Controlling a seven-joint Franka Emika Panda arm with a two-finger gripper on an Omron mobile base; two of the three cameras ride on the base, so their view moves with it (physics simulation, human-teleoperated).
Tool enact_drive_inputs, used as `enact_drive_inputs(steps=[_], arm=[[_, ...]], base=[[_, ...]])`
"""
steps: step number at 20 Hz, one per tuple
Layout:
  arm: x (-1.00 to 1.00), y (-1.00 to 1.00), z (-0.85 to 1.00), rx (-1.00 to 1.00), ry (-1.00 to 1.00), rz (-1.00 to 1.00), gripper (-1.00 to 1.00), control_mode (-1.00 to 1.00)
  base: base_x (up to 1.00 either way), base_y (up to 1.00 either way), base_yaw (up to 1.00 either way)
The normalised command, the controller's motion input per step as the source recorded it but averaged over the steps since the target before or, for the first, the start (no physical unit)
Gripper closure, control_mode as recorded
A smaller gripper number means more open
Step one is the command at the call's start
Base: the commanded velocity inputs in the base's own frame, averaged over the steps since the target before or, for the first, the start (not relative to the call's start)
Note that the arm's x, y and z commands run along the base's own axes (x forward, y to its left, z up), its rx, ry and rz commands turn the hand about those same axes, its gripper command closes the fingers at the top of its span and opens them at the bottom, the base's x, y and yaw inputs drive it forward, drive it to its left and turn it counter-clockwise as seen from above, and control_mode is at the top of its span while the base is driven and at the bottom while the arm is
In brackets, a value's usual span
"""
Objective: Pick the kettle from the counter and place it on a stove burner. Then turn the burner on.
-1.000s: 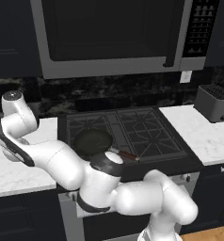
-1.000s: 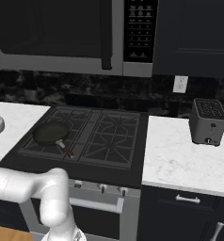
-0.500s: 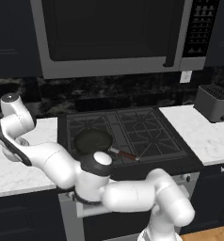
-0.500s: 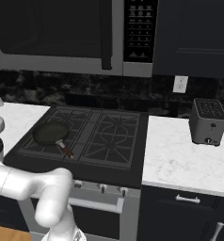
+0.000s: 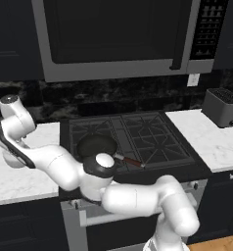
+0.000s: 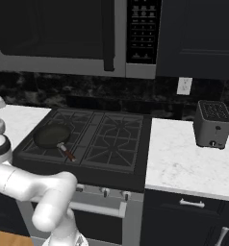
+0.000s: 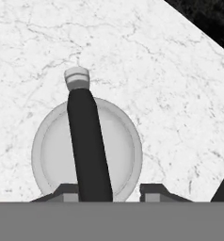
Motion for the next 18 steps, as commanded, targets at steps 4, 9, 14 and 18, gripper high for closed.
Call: enact_drive_inputs(steps=[4,9,14,18], arm=[[0.0,0.0,0.0,0.0,0.0,0.0,1.0,-1.0],[-0.11,-0.11,0.0,0.0,-0.05,0.0,1.0,-1.0],[-0.59,-0.47,0.18,0.0,-0.41,0.0,1.0,-1.0],[-0.94,-0.8,0.44,0.0,-0.61,0.0,1.0,-1.0]], base=[[0.0,0.0,0.0],[0.0,0.0,0.0],[0.0,0.0,0.0],[0.0,0.0,0.0]])
